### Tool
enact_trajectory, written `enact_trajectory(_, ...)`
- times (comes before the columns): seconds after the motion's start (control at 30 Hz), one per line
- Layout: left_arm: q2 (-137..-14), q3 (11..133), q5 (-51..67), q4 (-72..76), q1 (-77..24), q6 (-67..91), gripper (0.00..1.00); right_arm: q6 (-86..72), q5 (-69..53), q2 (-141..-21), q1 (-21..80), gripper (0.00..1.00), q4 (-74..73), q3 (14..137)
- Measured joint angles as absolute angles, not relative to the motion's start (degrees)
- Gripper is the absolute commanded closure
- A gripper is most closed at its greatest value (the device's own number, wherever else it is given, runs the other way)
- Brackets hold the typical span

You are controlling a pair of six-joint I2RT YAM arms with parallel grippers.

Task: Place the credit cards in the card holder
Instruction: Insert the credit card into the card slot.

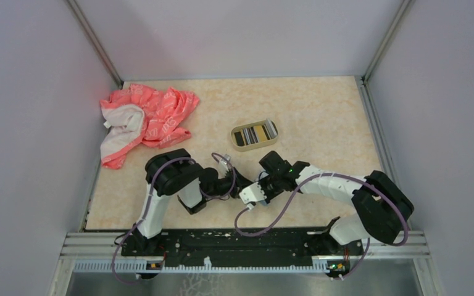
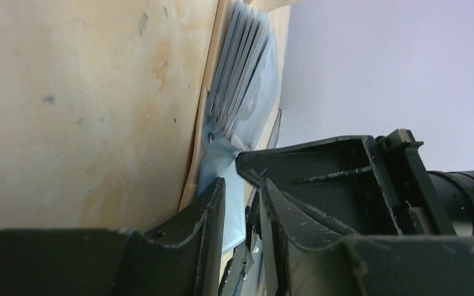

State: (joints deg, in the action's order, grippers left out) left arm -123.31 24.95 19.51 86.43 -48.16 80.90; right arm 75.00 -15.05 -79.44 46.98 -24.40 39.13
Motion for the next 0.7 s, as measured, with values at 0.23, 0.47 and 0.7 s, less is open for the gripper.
enact_trajectory(0.23,-120.64,25.47,19.16,81.01,-47.46,79.13,0.66,74.96,-15.09,-79.37,44.31,0.98,-25.41,39.46)
enact_trajectory(0.47,-112.05,23.86,17.28,72.4,-47.46,73.89,0.66,74.02,-18.72,-78.3,41.69,0.96,-27.92,40.51)
enact_trajectory(0.7,-97.12,20.62,14.37,63.92,-47.46,65.6,0.66,71.81,-27.44,-72.62,35.55,0.9,-28.88,41.78)
